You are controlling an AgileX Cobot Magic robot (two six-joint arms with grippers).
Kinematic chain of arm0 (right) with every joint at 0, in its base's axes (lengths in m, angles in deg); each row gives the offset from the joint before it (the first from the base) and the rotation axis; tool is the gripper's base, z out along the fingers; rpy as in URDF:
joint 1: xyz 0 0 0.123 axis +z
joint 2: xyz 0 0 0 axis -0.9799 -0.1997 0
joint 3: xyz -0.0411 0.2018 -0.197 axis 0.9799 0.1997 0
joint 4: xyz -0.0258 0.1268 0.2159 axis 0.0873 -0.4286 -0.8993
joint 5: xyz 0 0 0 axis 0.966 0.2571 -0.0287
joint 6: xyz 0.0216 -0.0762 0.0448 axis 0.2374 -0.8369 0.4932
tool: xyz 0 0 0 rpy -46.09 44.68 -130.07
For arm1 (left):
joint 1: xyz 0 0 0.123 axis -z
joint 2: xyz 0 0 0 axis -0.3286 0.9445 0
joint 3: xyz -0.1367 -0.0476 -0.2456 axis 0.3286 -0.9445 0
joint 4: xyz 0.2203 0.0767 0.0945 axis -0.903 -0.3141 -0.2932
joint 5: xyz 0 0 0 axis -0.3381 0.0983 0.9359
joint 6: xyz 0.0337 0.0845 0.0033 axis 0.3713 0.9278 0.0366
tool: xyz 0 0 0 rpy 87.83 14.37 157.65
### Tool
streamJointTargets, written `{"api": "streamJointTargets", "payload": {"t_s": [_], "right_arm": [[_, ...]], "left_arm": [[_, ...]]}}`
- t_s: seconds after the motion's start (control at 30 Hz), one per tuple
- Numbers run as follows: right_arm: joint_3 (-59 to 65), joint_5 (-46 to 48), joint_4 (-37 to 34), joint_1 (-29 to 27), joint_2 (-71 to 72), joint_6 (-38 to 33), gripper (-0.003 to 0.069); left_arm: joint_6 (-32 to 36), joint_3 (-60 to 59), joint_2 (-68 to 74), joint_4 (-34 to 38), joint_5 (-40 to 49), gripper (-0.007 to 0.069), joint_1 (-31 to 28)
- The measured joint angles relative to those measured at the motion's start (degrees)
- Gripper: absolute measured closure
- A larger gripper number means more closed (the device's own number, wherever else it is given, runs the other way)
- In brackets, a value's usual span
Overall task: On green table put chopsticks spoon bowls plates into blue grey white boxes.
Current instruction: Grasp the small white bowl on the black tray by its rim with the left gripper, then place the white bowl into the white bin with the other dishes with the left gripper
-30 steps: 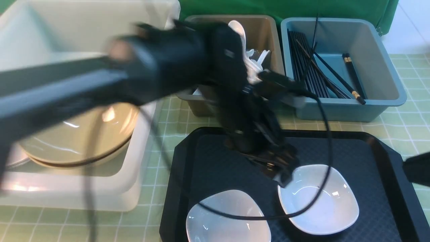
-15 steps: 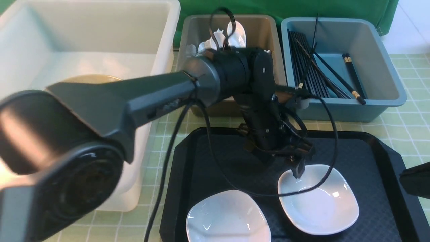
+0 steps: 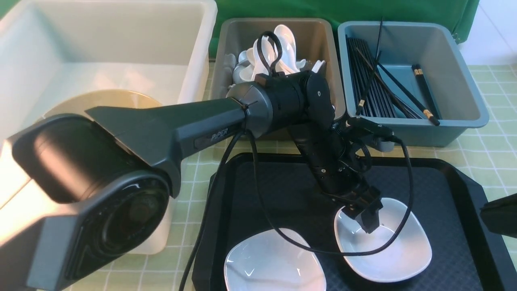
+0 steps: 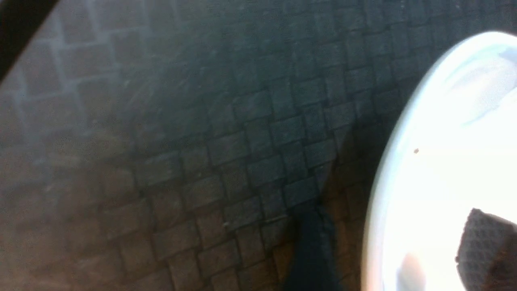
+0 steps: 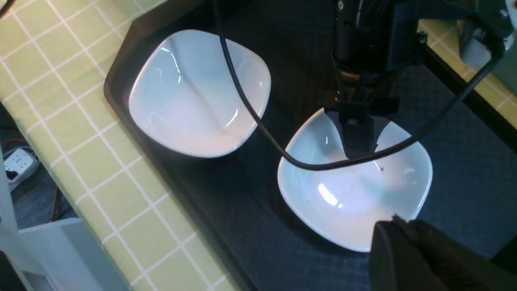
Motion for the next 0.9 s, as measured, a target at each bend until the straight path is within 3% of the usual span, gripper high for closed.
{"api": "streamJointTargets", "payload": {"t_s": [0.07,0.1,0.13,0.23,0.6,0.73,0.9], "right_arm": [[0.0,0.0,0.0,0.0,0.0,0.0,0.0633],[0.0,0.0,0.0,0.0,0.0,0.0,0.0632],[0.0,0.0,0.0,0.0,0.0,0.0,0.0632],[0.0,0.0,0.0,0.0,0.0,0.0,0.0632],[-2.5,-0.4,-4.2,0.0,0.0,-5.1,0.0622],[-4.9,-0.4,-8.2,0.0,-0.4,-8.9,0.0622],[-7.0,-0.4,-16.0,0.0,-3.6,-13.3,0.0621]], "left_arm": [[0.7,0.0,0.4,0.3,0.5,0.0396,-0.1],[0.8,0.0,0.5,0.3,0.5,0.0408,-0.1],[0.8,0.0,0.6,0.4,0.6,0.0498,-0.1],[0.3,0.6,0.7,1.1,1.7,0.0584,-0.2],[-5.8,11.0,-4.5,-1.5,8.7,0.0609,-5.6],[-9.2,11.5,-12.0,-1.5,9.3,0.0609,-11.2],[-10.7,6.5,-25.2,-1.2,9.8,0.0609,-23.5]]}}
